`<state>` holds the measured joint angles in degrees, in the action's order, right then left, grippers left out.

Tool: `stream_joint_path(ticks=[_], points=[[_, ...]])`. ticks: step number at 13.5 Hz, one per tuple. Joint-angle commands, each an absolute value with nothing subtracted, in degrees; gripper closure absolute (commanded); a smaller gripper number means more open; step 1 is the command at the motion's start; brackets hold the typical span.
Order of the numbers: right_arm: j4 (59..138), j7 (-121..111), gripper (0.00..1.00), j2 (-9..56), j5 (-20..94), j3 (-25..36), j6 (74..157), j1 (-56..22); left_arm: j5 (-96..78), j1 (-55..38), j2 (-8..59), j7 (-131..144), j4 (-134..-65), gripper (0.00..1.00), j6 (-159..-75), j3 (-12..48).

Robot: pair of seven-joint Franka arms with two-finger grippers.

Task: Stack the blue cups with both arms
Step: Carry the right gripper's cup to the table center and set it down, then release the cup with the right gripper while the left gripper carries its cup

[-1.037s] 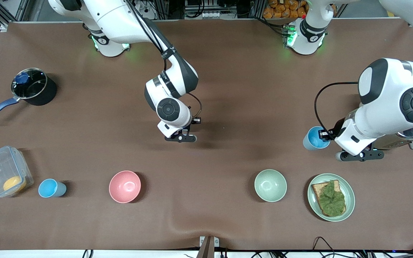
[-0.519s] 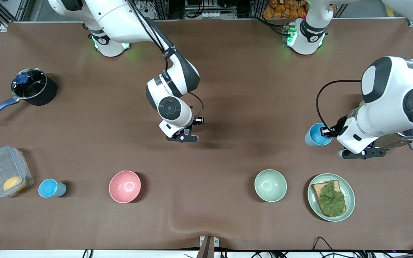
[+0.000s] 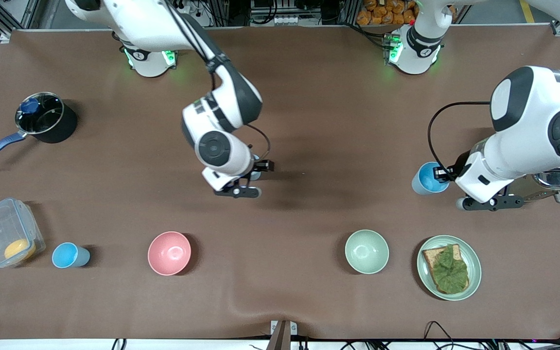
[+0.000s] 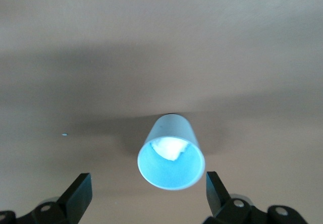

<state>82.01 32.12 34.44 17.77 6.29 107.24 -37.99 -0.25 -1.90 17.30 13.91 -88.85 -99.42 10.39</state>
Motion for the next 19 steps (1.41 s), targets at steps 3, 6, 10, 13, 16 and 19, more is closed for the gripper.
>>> stream_joint_path(ticks=[3, 6, 10, 13, 16, 19], points=[[82.18, 29.63, 0.0, 28.05, 18.11, 5.62, 100.21, -32.35, -2.29, -1.85, 16.87, 15.29, -88.15, 1.0, -98.09, 10.81], [82.18, 22.44, 0.0, 24.71, 17.84, 5.89, 93.45, -26.47, -3.68, -2.11, 16.87, 15.73, -87.63, 1.0, -98.09, 10.99], [83.93, 20.57, 0.0, 19.35, 14.77, 5.89, 91.58, -18.74, -4.75, -4.56, 18.36, 24.94, -83.68, 1.0, -98.09, 12.48], [88.49, 19.17, 0.0, 12.94, 12.06, 5.89, 92.46, -13.29, -5.18, -8.16, 18.54, 29.51, -83.58, 1.0, -98.87, 12.57], [93.06, 12.41, 0.0, 7.22, 5.72, 5.63, 96.14, -8.9, -5.45, -13.34, 19.25, 37.07, -83.67, 1.0, -100.72, 12.48], [95.8, 5.13, 0.0, 3.78, 5.45, 5.27, 97.91, -3.97, -5.01, -19.32, 20.47, 45.32, -83.67, 1.0, -103.7, 12.31]])
